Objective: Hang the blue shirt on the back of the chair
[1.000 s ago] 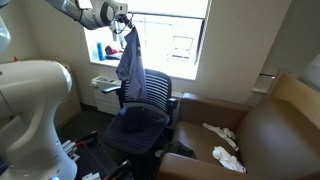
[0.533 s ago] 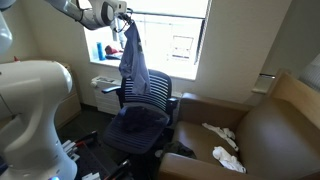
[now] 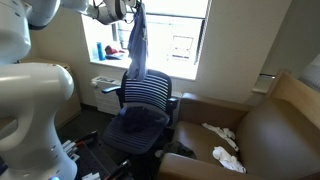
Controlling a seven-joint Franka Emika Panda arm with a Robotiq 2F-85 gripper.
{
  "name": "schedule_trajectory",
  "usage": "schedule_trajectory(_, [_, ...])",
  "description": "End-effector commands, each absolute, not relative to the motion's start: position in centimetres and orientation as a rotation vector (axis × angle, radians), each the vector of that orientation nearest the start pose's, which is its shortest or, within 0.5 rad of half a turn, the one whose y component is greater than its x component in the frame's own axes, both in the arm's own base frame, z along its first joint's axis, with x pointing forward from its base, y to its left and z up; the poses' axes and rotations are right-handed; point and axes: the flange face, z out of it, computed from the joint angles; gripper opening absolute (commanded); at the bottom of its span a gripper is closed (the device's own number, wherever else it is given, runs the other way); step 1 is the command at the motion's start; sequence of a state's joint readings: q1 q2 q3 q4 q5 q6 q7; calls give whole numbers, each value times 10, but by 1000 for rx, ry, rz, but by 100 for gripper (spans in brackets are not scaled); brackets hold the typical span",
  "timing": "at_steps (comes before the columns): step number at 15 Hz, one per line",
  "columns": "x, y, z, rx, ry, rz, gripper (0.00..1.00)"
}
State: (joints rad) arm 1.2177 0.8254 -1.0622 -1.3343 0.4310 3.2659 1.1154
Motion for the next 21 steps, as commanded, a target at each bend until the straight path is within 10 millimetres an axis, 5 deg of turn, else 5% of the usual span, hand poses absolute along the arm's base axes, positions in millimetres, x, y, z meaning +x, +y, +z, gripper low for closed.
schedule_trajectory(1, [645, 383, 577, -1798, 602, -1542, 1])
schedule_trajectory(5, [647, 397, 542, -1761, 618, -1503, 0])
schedule_trajectory(10, [669, 409, 549, -1512, 657, -1558, 0])
schedule_trajectory(17, [705, 313, 602, -1163, 819, -1692, 0])
schedule_trajectory(18, [721, 312, 594, -1164, 904, -1619, 0])
schedule_trajectory(19, [705, 311, 602, -1183, 849, -1677, 0])
schedule_trajectory(21, [712, 302, 599, -1176, 866, -1679, 1])
